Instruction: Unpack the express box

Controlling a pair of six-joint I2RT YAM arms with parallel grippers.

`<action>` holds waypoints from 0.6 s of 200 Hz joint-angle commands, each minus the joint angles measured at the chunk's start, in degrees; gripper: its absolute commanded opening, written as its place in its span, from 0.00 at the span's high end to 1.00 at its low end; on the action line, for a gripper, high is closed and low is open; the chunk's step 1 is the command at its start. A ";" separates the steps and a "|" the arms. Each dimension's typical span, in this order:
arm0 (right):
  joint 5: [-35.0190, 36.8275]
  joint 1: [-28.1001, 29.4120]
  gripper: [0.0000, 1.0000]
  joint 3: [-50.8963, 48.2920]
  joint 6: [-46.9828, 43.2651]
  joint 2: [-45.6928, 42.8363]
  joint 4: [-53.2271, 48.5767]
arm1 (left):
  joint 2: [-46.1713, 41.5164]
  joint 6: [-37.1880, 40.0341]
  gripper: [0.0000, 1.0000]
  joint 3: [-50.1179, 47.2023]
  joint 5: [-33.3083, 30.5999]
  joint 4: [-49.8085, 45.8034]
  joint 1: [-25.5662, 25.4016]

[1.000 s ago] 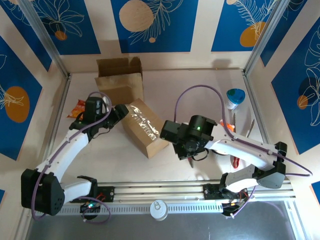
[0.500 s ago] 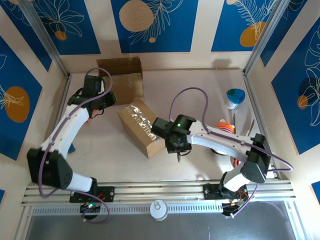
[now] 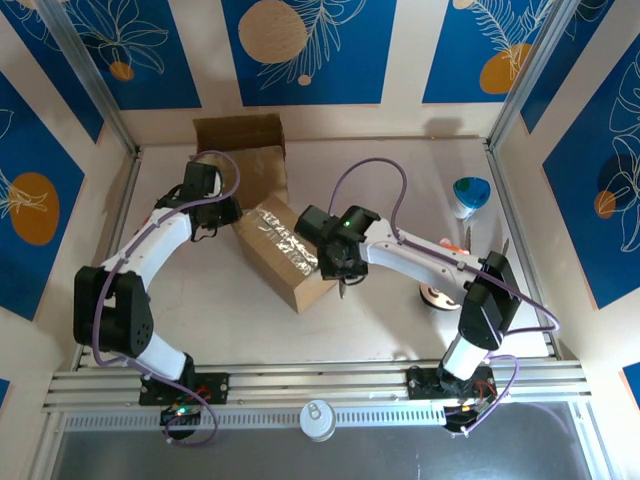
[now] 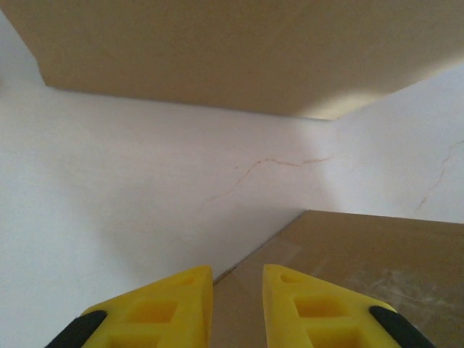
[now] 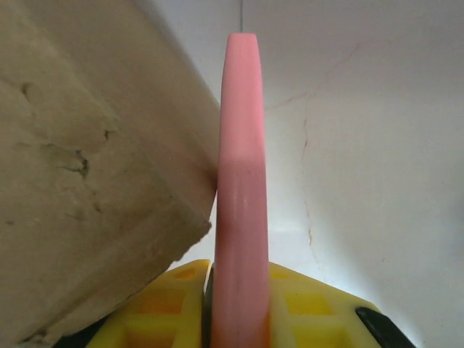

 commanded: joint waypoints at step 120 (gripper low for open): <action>-5.61 -9.58 1.00 7.16 -15.01 5.40 7.50 | -13.96 -2.13 0.70 -11.62 5.29 -1.18 -3.07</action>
